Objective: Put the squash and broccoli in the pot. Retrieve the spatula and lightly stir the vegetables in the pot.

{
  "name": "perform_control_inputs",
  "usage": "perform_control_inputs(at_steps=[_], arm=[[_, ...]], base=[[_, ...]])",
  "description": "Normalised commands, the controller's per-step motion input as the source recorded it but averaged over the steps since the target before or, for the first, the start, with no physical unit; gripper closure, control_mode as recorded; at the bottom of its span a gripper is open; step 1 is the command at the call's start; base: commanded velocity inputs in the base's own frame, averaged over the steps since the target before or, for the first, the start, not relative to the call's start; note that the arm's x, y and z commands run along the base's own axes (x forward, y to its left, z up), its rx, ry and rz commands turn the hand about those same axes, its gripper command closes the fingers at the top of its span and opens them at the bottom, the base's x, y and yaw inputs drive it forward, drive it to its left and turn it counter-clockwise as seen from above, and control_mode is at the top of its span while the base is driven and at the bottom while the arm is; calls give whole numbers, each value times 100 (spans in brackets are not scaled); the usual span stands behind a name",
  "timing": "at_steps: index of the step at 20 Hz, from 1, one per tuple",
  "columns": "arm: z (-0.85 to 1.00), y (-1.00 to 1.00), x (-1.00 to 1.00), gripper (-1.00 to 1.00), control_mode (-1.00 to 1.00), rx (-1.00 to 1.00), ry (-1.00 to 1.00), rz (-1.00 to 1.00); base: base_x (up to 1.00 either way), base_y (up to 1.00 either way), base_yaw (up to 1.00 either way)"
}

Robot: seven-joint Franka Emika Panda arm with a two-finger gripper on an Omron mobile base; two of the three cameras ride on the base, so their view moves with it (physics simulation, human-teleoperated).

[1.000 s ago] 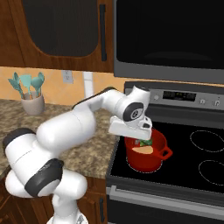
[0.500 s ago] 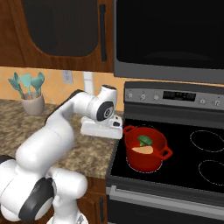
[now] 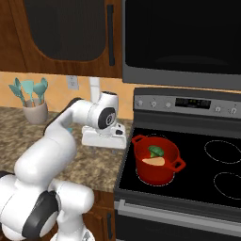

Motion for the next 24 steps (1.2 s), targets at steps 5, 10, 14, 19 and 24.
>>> perform_control_inputs(at_steps=[5,10,14,19,24], arm=[[-15,75,22,-100,-100,0,-2,0],[-43,100,67,-100,-100,-7,2,-1],[-54,100,99,-100,-100,-6,8,-1],[-54,100,93,-100,-100,-3,7,-1],[-22,54,50,-100,-100,0,2,-1]], base=[[0,0,0],[0,0,0],[0,0,0],[0,0,0],[0,0,0]])
